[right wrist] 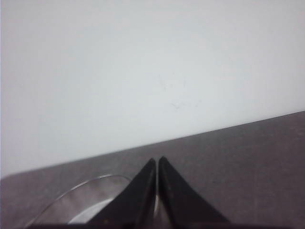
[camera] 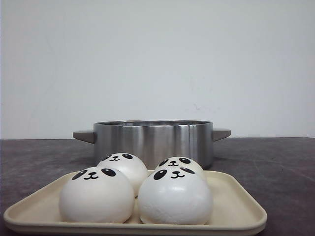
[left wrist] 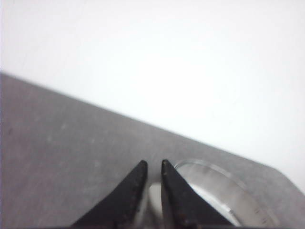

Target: Steam buns

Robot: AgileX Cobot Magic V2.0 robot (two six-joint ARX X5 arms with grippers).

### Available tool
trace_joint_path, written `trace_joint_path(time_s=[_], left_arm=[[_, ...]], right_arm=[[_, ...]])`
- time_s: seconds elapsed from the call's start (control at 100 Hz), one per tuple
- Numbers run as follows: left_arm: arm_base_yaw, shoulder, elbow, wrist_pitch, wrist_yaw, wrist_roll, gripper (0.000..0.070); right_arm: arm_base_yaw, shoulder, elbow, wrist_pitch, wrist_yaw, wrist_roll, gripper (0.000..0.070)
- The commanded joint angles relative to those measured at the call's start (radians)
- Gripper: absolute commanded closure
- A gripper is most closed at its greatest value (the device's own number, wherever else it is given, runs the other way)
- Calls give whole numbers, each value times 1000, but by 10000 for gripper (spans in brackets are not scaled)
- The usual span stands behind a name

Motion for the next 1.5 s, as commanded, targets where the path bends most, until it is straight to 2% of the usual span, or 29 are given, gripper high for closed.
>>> trace_joint_path(time_s=[0.0, 0.14, 0.31, 0.36, 0.4, 0.42, 0.43, 0.44, 0.45, 0.46, 0.48, 0.51, 0.54, 0.67, 0.78, 0.93, 0.99, 1.07, 1.21, 1.3, 1.4, 1.49], left_arm=[[0, 86, 133, -61, 19, 56, 687], [-8, 275, 370, -189, 116, 177, 687], [-47, 420, 557, -272, 136, 226, 684], [-54, 443, 584, -278, 139, 225, 632], [-58, 455, 596, -277, 143, 224, 510], [-61, 459, 598, -275, 146, 224, 426], [-62, 460, 598, -274, 146, 224, 380], [-63, 461, 598, -274, 146, 224, 334], [-64, 462, 598, -275, 146, 224, 288], [-65, 462, 598, -276, 146, 224, 244], [-68, 463, 598, -280, 146, 224, 163], [-74, 466, 598, -286, 146, 224, 79], [-81, 466, 598, -299, 146, 224, 38], [-137, 466, 598, -350, 146, 229, 31], [-193, 475, 598, -410, 146, 275, 20], [-240, 501, 598, -484, 145, 304, 20], [-250, 509, 598, -496, 145, 304, 20], [-262, 515, 598, -498, 145, 304, 21], [-293, 519, 598, -484, 144, 304, 22], [-312, 518, 598, -483, 126, 303, 23], [-333, 518, 598, -485, 89, 302, 22], [-351, 518, 598, -489, 88, 302, 22]], right_arm=[[0, 51, 111, -96, -11, -88, 696], [0, 164, 309, -218, -43, -172, 696], [-1, 258, 465, -288, -87, -182, 694], [0, 276, 491, -294, -120, -180, 661], [-1, 285, 507, -296, -145, -177, 535], [0, 291, 515, -298, -158, -175, 421], [-1, 293, 517, -298, -160, -175, 397], [0, 296, 522, -298, -169, -172, 321], [0, 297, 524, -299, -171, -171, 296], [-1, 300, 529, -300, -179, -166, 226], [-1, 304, 536, -302, -187, -155, 150], [0, 312, 546, -306, -197, -135, 80], [-1, 319, 555, -308, -216, -117, 59], [0, 369, 596, -307, -277, -92, 59], [4, 448, 644, -307, -316, -92, 54], [74, 594, 719, -315, -318, -93, 53], [133, 652, 747, -327, -296, -100, 54], [241, 734, 779, -371, -225, -99, 54], [488, 882, 809, -481, -11, -93, 54], [634, 978, 810, -527, 107, -40, 54], [730, 1088, 810, -570, 131, 63, 54], [772, 1187, 810, -607, 86, 137, 54]])
